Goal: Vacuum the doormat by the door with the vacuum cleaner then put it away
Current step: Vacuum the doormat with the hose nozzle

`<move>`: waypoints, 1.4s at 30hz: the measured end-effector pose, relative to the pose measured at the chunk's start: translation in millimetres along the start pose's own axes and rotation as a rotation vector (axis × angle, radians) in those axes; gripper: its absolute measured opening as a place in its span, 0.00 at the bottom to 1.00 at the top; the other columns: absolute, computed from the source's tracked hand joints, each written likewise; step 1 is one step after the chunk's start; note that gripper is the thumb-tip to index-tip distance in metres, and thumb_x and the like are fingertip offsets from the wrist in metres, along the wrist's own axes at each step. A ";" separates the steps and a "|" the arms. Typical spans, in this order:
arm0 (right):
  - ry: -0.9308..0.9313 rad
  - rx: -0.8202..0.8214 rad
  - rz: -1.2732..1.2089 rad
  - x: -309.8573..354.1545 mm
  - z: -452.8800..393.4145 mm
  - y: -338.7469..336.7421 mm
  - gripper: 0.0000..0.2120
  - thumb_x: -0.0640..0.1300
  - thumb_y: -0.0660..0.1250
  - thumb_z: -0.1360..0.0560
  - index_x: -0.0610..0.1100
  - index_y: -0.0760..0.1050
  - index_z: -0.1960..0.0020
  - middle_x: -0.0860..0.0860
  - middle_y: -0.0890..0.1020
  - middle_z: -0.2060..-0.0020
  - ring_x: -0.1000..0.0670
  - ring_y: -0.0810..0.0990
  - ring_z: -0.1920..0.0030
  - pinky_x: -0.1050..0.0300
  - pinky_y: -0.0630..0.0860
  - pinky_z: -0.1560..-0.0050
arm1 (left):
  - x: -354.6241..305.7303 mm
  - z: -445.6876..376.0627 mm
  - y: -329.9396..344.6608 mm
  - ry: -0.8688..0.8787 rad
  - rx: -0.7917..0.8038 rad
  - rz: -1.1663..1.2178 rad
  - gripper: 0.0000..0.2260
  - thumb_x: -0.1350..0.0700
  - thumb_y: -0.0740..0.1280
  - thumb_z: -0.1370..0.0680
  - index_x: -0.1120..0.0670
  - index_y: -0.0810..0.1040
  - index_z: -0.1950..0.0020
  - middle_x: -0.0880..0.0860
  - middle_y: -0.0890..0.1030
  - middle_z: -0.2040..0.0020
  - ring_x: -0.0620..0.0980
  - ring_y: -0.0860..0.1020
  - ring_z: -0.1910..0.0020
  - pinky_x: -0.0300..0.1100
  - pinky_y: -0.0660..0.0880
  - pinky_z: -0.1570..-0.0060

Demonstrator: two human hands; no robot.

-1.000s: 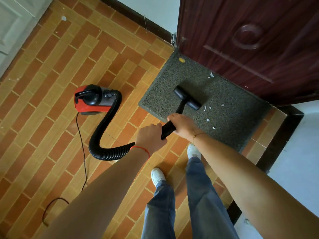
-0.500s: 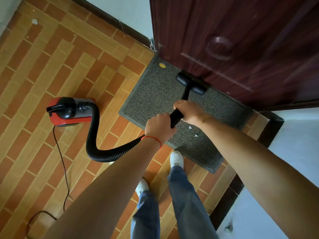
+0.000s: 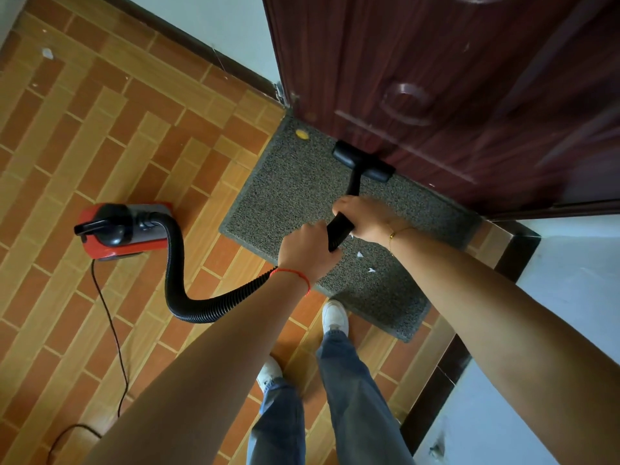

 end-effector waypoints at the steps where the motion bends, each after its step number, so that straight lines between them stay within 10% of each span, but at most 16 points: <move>1: 0.004 0.001 -0.019 3.0 0.0 1.0 0.05 0.36 0.62 0.24 0.43 0.72 0.49 0.49 0.78 0.47 0.45 0.80 0.49 0.56 0.67 0.60 | 2.4 1.7 -0.8 -0.002 0.004 -0.005 0.11 0.49 0.64 0.25 0.55 0.73 0.49 0.47 0.70 0.67 0.48 0.72 0.71 0.39 0.66 0.75; 42: -0.103 0.045 0.017 322.7 59.0 182.3 0.06 0.38 0.61 0.23 0.41 0.72 0.46 0.45 0.78 0.49 0.43 0.80 0.52 0.54 0.70 0.62 | 240.0 266.2 82.7 -0.076 0.078 -0.206 0.09 0.48 0.63 0.25 0.52 0.71 0.52 0.49 0.72 0.66 0.48 0.73 0.70 0.41 0.69 0.72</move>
Point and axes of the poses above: each hand's wrist, its own z-axis away from the middle knuckle, its own y-axis out of the palm, x = y × z, the point moved 3 cm from there along -z, towards the middle knuckle
